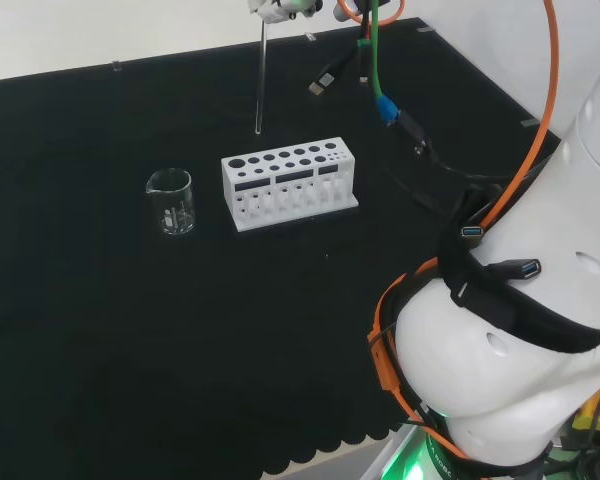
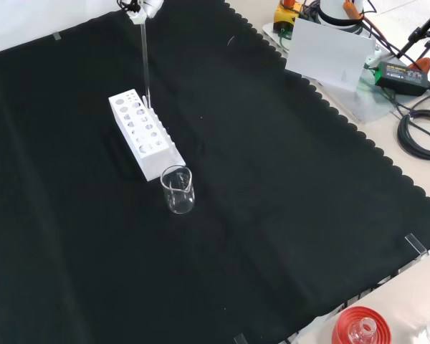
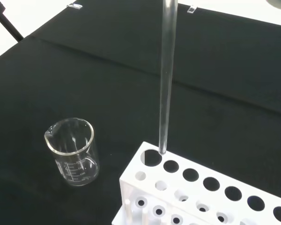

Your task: Put the glass rod back on the white test tube rack.

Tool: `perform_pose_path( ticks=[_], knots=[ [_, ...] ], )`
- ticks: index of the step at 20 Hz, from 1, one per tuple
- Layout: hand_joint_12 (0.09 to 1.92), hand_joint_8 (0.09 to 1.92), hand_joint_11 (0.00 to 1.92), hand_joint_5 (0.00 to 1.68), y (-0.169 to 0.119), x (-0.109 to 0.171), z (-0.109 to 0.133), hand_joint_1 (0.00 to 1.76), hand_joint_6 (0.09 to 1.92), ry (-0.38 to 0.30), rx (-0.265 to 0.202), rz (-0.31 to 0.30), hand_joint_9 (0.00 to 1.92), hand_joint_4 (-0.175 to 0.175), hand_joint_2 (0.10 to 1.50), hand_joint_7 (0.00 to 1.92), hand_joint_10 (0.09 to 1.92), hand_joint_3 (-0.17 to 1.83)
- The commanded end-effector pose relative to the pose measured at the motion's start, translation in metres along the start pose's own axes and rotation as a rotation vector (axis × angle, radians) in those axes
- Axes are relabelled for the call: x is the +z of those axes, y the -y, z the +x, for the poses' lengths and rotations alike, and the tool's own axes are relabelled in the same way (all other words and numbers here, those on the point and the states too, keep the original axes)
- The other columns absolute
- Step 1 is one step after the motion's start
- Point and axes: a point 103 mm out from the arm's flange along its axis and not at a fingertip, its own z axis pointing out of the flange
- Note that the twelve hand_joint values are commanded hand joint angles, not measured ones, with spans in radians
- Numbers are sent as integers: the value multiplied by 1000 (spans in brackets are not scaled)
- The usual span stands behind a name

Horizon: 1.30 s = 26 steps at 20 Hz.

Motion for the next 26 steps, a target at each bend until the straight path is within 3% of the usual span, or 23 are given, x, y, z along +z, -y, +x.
perform_pose_path(
  ticks=[1,26],
  knots=[
    [714,838,1580,1099,0,9,-2,1293,821,-5,10,17,1670,-175,1130,1146,560,-175],
    [713,837,1580,1100,-11,20,23,1293,820,6,-36,43,1670,-175,1129,1146,560,-175]
  ],
)
